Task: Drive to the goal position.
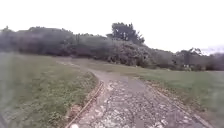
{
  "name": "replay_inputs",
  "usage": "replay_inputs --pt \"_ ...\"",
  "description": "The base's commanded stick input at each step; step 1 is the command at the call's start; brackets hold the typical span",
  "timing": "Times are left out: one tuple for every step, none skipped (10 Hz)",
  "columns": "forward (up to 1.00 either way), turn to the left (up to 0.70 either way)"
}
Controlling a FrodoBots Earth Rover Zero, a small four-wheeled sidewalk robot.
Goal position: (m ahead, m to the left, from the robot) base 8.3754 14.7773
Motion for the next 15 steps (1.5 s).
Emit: replay_inputs --pt "0.70 0.00" --pt "0.70 0.00" --pt "0.70 0.00" --pt "0.70 0.00" --pt "0.70 0.00" --pt "0.70 0.00" --pt "0.70 0.00" --pt "0.70 0.00" --pt "0.70 0.00" --pt "0.70 0.00" --pt "0.70 -0.35" --pt "0.70 -0.35" --pt "0.70 -0.35" --pt "0.70 -0.35" --pt "0.70 -0.35"
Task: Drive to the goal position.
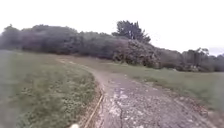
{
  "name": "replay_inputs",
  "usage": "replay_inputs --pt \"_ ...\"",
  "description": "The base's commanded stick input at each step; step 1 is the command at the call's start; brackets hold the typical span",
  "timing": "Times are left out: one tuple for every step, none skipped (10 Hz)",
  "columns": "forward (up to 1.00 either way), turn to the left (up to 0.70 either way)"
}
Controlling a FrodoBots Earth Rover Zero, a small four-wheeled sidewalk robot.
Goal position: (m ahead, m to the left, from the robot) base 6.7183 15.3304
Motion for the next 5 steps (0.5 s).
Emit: replay_inputs --pt "0.70 -0.23" --pt "0.70 -0.08" --pt "0.70 0.00" --pt "0.70 0.00" --pt "0.70 0.00"
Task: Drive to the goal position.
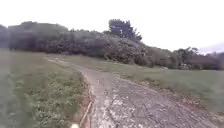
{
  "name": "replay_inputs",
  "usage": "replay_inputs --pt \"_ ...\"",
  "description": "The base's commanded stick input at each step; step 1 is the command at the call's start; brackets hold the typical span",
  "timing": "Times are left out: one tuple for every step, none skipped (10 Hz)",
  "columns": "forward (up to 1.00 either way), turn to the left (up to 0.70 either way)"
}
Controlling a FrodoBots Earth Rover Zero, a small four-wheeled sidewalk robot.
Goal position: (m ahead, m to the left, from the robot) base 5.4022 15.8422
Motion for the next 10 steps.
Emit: replay_inputs --pt "0.70 0.00" --pt "0.70 0.00" --pt "0.70 0.00" --pt "0.70 0.00" --pt "0.70 0.00" --pt "0.70 0.00" --pt "0.70 0.35" --pt "0.70 0.35" --pt "0.70 0.35" --pt "0.70 0.35"
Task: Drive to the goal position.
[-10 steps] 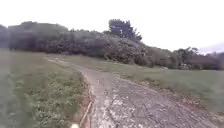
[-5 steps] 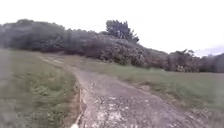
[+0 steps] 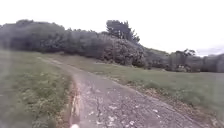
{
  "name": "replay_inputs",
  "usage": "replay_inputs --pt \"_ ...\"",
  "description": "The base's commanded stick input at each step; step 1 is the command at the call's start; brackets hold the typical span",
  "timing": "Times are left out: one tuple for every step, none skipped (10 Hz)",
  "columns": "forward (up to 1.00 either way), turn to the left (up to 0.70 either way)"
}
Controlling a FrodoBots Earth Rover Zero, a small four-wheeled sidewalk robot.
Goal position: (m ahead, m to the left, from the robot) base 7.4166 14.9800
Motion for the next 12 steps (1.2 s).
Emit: replay_inputs --pt "0.70 0.35" --pt "0.70 0.35" --pt "0.70 0.35" --pt "0.70 0.35" --pt "0.70 0.35" --pt "0.70 0.27" --pt "0.70 0.11" --pt "0.70 0.00" --pt "0.70 0.00" --pt "0.70 0.00" --pt "0.70 0.00" --pt "0.70 0.00"
